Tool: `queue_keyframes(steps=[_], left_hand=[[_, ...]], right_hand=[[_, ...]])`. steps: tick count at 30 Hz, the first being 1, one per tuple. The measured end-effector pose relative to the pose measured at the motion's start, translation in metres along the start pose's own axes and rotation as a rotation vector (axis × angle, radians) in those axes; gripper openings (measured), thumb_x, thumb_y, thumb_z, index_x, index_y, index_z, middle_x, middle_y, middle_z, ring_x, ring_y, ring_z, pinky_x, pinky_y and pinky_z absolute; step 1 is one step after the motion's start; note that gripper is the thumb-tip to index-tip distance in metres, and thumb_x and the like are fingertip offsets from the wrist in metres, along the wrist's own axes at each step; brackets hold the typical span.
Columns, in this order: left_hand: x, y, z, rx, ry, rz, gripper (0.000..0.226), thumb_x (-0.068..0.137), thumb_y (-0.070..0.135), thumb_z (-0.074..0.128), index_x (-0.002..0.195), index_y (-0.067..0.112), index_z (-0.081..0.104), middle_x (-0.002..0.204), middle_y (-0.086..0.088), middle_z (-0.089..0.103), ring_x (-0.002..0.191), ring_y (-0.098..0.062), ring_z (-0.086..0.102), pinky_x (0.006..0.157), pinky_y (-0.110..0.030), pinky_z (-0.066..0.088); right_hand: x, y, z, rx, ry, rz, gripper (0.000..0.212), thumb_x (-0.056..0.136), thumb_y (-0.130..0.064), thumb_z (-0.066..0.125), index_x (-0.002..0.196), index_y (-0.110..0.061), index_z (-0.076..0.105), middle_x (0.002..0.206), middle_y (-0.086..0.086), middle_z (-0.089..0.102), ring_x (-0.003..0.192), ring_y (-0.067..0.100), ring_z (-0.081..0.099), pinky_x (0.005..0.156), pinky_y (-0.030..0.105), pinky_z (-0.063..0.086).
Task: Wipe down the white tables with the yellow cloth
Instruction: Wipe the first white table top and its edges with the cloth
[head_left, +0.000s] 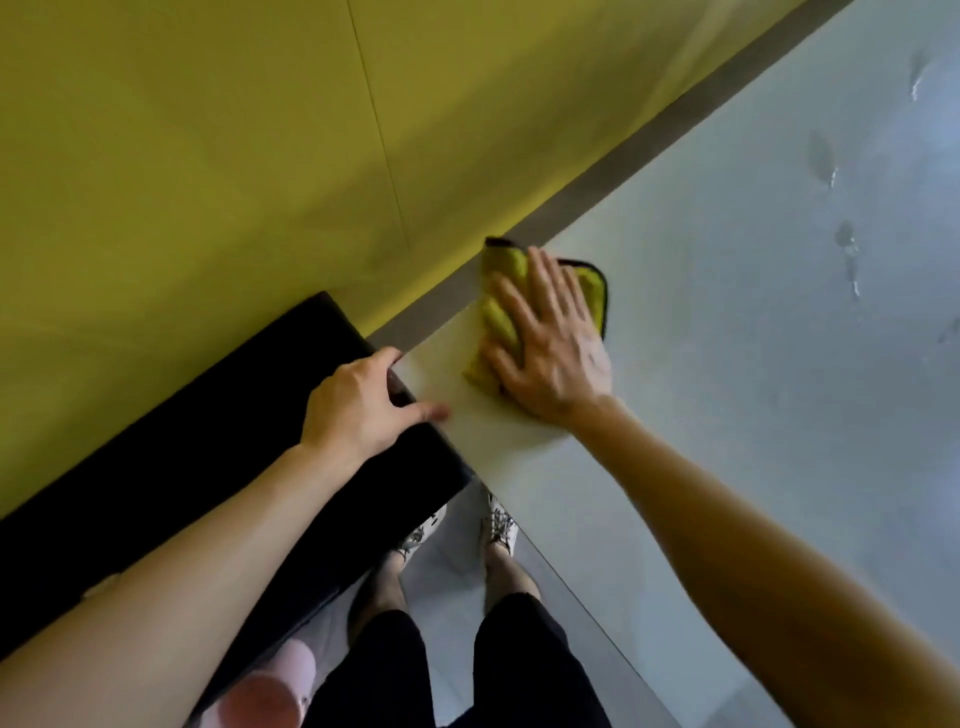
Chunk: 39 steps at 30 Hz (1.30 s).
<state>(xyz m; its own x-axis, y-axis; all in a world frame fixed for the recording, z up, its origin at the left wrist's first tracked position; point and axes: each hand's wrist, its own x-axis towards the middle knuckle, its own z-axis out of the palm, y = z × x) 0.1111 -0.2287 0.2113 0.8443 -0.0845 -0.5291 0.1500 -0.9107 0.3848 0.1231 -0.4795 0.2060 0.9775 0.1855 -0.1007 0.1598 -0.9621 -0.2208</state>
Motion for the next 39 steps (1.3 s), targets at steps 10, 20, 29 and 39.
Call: queue_keyframes(steps=[10, 20, 29, 39], left_hand=[[-0.019, 0.013, 0.005, 0.046, 0.014, -0.128, 0.123, 0.061, 0.101, 0.055, 0.161, 0.031, 0.047, 0.139, -0.015, 0.071, 0.133, -0.039, 0.064, 0.093, -0.047, 0.061], [-0.011, 0.012, -0.014, 0.144, -0.024, 0.025, 0.099, 0.070, 0.092, 0.072, 0.146, 0.029, 0.061, 0.122, 0.002, 0.076, 0.119, -0.027, 0.070, 0.092, -0.043, 0.061], [0.006, -0.038, -0.049, 0.272, -0.172, 0.395, 0.032, 0.099, 0.033, 0.072, 0.128, 0.022, 0.066, 0.126, 0.000, 0.069, 0.119, -0.032, 0.068, 0.090, -0.046, 0.058], [0.029, -0.037, -0.056, 0.495, -0.131, 0.855, 0.076, 0.089, 0.004, 0.043, 0.165, 0.011, 0.044, 0.170, -0.008, 0.047, 0.155, -0.028, 0.047, 0.119, -0.051, 0.049]], right_hand=[[0.008, 0.120, -0.025, 0.023, 0.079, 0.461, 0.079, 0.105, -0.062, 0.030, 0.174, -0.026, 0.019, 0.183, 0.010, 0.004, 0.169, 0.032, 0.003, 0.136, 0.057, 0.007], [-0.030, 0.041, 0.005, 0.015, 0.032, 0.127, 0.072, 0.111, -0.054, 0.039, 0.175, -0.030, 0.016, 0.184, 0.004, -0.002, 0.170, 0.024, -0.003, 0.137, 0.052, 0.008], [-0.005, -0.130, 0.033, 0.099, 0.094, 0.314, 0.071, 0.108, -0.055, 0.037, 0.173, -0.027, 0.026, 0.183, 0.006, 0.004, 0.170, 0.025, -0.004, 0.137, 0.050, 0.002], [-0.058, -0.155, 0.063, 0.084, 0.204, 0.880, 0.077, 0.108, -0.060, 0.033, 0.175, -0.025, 0.016, 0.182, 0.018, 0.001, 0.170, 0.033, -0.003, 0.136, 0.056, 0.005]])
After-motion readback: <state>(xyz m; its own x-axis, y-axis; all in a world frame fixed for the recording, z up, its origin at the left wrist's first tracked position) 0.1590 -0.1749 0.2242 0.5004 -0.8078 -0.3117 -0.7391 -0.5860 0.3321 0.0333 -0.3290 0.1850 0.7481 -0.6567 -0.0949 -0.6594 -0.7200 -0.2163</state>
